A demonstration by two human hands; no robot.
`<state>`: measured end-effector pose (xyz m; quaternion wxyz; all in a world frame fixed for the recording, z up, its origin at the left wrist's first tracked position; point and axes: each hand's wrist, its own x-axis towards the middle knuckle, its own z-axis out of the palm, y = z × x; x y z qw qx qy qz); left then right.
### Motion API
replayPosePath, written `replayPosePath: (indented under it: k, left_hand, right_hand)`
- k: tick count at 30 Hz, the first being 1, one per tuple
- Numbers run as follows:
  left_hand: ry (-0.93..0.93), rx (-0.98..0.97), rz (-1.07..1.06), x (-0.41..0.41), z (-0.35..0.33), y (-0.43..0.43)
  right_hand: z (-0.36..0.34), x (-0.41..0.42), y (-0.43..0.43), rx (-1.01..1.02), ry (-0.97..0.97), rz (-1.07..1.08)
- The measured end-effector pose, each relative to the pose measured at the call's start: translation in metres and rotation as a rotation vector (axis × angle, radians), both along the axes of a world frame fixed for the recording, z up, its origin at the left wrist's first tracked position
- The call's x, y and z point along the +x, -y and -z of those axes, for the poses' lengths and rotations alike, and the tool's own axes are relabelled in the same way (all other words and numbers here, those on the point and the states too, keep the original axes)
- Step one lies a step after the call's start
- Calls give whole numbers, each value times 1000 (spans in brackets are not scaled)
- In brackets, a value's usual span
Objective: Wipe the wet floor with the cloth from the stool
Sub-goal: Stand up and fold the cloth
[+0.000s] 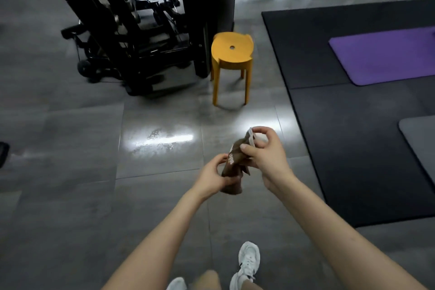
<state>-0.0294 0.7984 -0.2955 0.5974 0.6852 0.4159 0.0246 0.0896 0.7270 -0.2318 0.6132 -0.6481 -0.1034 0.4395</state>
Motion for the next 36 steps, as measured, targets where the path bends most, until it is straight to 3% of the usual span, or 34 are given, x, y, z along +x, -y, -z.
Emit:
replayPosePath:
  k: [8,13,17,20,23,26,31,33,36]
  left_hand:
    - [-20,74,-73,116,-8,-94]
    - [-8,7,-187,191,-12,-184]
    - [4,-97,-197,258,-6,-254]
    - [44,-170,-212,307,4,-299]
    - [95,-251,-309,358,13,-341]
    - [139,-369,-420,409,31,-380]
    - [113,-544,-541,480,77,-436]
    - [107,-628,-620,504,106,-456]
    - [74,-685,-719,531,152,-477]
  right_hand:
    - [-6,153,-76,-79,-62,148]
    - [37,229,-147,-291,-14,61]
    - [80,281,-210,-467,-89,-36]
    - [100,318,-254,-450,46,-120]
    - [113,353,-294,-282,207,-370]
    - [134,395,-337,-274,327,-567]
    - [177,479,-403,-302,448,-513]
    - [197,513,-424,-342,490,-594]
    - [234,555,-457,-448,832,-796]
